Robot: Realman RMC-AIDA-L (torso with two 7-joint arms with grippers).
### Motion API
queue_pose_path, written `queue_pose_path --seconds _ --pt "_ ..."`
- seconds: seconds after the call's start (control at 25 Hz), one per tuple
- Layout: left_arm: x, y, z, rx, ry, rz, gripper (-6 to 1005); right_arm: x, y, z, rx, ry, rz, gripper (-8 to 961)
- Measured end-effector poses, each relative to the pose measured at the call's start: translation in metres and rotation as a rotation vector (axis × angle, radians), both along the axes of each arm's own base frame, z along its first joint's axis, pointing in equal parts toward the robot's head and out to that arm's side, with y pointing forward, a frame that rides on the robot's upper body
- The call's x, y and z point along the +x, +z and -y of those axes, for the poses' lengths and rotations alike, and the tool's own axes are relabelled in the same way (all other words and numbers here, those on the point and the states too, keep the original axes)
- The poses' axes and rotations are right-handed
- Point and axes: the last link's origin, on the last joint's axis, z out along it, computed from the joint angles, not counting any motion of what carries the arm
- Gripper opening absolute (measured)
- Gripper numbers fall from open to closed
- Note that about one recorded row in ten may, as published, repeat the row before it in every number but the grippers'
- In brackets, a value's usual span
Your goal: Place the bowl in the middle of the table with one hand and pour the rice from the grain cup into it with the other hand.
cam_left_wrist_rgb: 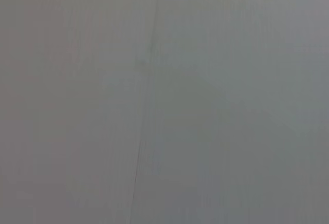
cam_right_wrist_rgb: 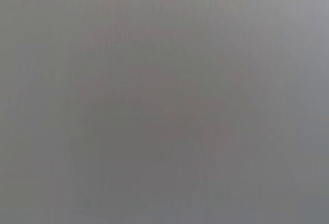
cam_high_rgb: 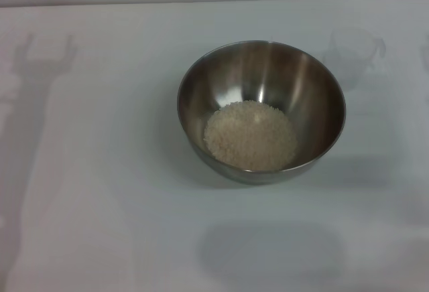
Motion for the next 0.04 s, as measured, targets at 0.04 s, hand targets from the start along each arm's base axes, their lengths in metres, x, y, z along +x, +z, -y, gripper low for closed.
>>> queue_pose_path --seconds 0.04 --pt "-0.0002 -0.0003 -0.0001 -0.001 0.001 -0.001 796 0.0000 0.0000 0.0000 0.000 0.000 0.000 632"
